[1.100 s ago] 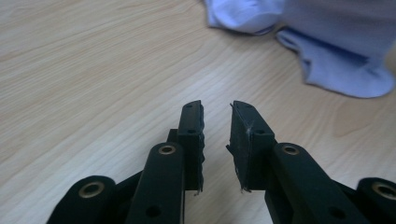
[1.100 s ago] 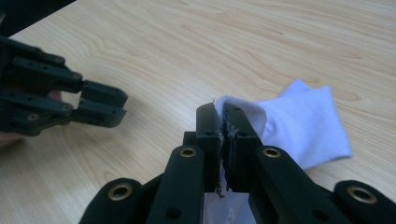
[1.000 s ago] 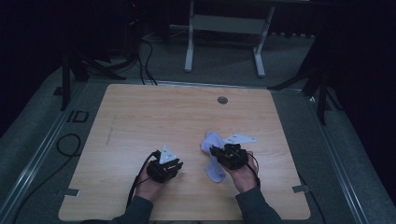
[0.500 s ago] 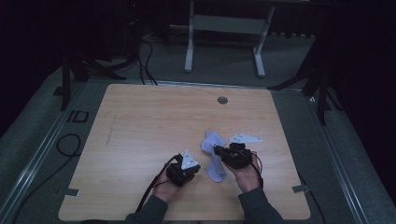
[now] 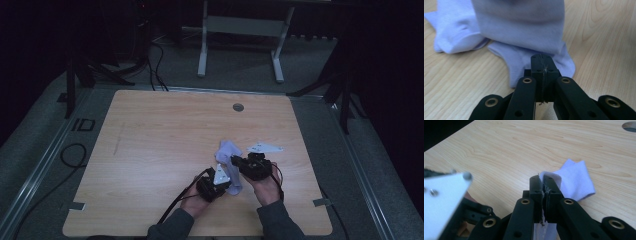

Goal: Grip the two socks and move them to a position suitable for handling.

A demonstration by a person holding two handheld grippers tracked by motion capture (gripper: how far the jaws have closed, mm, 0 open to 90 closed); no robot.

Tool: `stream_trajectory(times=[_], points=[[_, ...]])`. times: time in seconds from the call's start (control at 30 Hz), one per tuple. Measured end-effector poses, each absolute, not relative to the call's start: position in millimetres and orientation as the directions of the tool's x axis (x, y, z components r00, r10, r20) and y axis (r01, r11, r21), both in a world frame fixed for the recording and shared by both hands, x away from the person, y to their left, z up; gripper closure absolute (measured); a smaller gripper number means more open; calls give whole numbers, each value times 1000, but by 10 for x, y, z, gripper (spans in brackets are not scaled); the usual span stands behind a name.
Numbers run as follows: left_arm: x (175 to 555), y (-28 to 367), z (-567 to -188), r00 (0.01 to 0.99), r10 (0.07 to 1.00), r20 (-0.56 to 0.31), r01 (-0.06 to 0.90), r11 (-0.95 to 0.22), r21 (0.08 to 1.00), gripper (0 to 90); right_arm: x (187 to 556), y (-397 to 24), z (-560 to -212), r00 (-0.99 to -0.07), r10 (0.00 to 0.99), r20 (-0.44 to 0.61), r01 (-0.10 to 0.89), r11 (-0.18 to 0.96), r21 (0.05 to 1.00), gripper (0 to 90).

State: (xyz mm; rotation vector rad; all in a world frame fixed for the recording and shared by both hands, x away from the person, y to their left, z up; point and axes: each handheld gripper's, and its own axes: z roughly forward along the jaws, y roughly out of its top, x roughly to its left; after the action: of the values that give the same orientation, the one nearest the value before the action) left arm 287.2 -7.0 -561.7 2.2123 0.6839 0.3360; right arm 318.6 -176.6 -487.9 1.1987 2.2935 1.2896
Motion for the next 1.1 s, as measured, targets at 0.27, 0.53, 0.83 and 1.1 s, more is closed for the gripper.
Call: stream_trajectory(times=[0.27,0.53,0.83,1.1], points=[[2838,3,-5633,817,576,26,377,-568,732,894,3166,-1851,-4841,-619,769,158,534,264,803,866],[2793,243,-5619,809,587,21,394,-570,721,891,3113,-1915,-4874,-613,777,144,538,277,796,864],[2787,531,-5609,794,607,23,413,-567,713,878,3065,-1976,-5019,-610,776,158,572,293,766,861],[2809,685,-5594,780,625,37,426,-573,700,872,3015,-2033,-5134,-614,771,171,594,308,743,850]])
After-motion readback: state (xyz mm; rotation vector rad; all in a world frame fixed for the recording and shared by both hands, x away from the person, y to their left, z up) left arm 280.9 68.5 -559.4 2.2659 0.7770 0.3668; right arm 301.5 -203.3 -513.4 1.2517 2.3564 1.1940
